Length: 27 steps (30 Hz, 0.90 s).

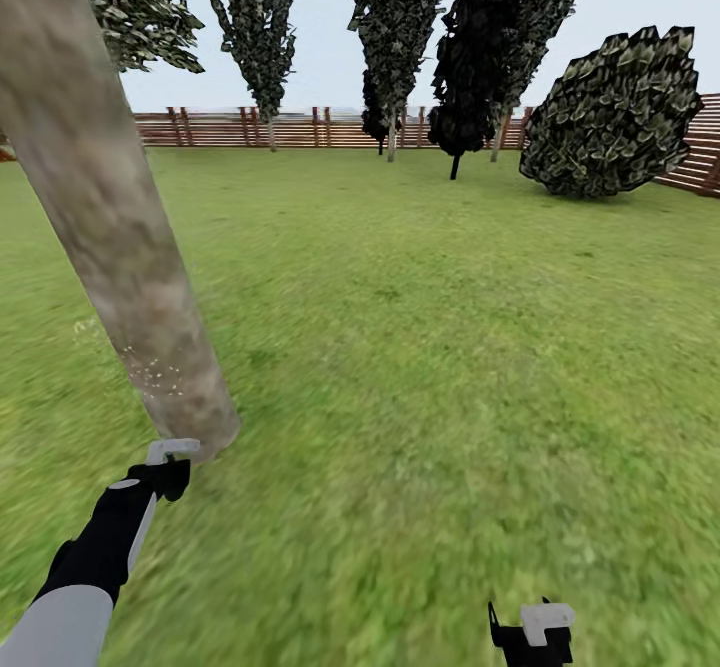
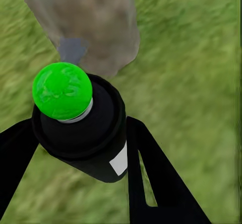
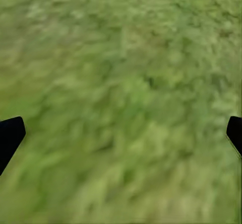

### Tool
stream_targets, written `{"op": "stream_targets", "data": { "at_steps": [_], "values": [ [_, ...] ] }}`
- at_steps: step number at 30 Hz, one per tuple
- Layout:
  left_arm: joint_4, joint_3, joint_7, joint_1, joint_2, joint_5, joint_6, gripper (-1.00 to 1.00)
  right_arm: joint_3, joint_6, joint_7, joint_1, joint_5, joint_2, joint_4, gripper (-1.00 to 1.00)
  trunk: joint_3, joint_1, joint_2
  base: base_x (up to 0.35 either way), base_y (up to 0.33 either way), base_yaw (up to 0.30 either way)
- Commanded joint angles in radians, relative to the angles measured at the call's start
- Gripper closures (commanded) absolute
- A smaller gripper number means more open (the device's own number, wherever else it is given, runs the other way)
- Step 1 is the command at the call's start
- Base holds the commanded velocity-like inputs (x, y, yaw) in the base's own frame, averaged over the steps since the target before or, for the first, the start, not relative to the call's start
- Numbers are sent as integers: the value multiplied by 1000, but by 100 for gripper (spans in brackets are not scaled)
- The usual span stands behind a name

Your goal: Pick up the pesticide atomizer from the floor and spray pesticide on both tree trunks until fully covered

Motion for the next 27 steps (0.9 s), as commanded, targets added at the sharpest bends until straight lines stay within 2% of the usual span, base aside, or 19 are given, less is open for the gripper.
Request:
{"op": "stream_targets", "data": {
  "at_steps": [1,16,22,27],
  "values": [
    [-1,0,0,0,0,0,0,100,0,0,0,0,0,0,0,-100,0,0,0,215,-200,2],
    [-4,0,0,0,-1,-1,1,100,0,0,0,0,-1,0,0,-100,0,0,0,39,-267,249],
    [-3,-5,0,0,-8,-1,1,100,0,0,0,0,0,0,0,-100,0,0,0,203,-229,260],
    [-1,-7,0,0,-19,-4,0,100,-1,0,0,0,-1,-2,-1,-100,0,0,0,212,-224,42]
  ]
}}
